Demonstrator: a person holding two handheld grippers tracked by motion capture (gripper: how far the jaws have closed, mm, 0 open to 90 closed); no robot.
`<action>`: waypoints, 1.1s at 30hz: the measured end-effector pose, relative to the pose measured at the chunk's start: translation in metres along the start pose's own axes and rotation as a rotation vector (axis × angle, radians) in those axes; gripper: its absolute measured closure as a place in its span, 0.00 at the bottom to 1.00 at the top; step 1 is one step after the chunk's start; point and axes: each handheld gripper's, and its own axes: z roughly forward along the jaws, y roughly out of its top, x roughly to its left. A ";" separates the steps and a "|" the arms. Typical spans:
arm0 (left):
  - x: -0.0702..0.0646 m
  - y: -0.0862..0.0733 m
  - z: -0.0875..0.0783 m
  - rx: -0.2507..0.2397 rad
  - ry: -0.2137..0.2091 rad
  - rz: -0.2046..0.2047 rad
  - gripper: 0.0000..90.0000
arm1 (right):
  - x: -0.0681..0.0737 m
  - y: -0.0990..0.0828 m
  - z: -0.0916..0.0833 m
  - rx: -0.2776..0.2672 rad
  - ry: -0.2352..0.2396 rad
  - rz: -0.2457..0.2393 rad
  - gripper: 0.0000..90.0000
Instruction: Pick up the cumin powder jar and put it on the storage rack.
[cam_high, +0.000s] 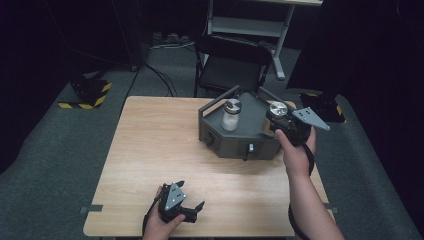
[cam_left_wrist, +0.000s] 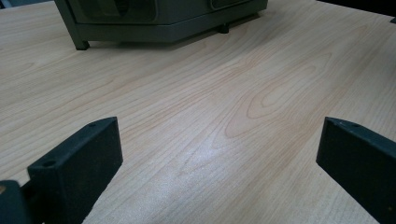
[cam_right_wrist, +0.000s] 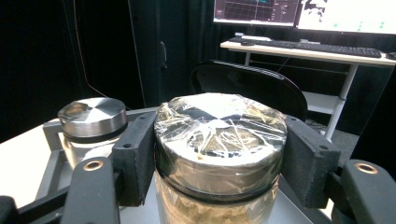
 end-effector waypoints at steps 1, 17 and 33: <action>0.000 0.000 0.000 -0.002 -0.001 0.001 0.01 | 0.000 0.000 0.002 0.001 0.000 -0.001 0.39; 0.003 -0.002 -0.001 -0.007 -0.007 -0.015 0.01 | 0.003 -0.003 0.030 0.023 -0.021 -0.007 0.39; 0.004 -0.002 -0.003 -0.008 -0.001 -0.022 0.01 | -0.004 -0.010 0.047 0.035 -0.030 -0.005 0.39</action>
